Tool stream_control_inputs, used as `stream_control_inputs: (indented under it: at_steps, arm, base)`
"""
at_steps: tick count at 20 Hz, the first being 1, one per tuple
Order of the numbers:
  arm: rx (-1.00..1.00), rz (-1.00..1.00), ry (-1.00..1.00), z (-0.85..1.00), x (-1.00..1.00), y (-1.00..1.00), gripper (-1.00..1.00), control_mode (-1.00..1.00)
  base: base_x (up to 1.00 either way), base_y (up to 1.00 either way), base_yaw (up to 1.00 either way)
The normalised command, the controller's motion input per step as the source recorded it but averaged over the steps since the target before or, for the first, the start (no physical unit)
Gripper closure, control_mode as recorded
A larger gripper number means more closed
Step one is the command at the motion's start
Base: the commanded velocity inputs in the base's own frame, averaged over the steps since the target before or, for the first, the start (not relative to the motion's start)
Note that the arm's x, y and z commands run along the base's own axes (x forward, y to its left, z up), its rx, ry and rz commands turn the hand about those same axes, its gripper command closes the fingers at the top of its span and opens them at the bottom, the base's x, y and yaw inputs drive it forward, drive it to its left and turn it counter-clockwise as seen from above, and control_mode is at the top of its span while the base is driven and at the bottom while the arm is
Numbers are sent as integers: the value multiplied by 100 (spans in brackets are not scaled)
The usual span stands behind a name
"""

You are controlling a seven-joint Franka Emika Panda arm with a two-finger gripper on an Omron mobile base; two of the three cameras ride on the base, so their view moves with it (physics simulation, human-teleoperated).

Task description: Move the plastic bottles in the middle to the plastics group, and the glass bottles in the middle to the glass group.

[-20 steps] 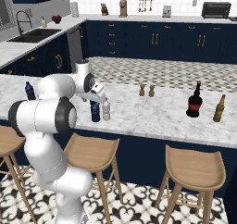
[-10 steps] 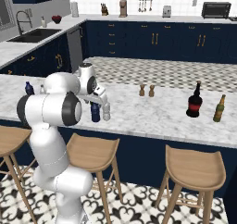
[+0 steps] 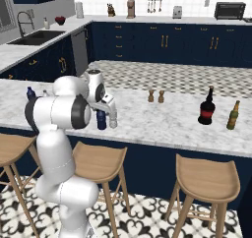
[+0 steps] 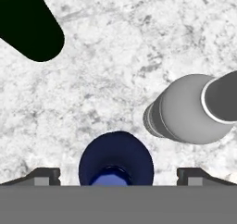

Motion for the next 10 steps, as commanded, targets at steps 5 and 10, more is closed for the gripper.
stream_control_inputs:
  at_steps: [5,10]
  arm:
    - [1,0,-1,-27,16,0,-100,-100]
    - [0,0,-3,-26,1,0,100,-100]
  base:
    - [0,0,0]
    - [0,0,0]
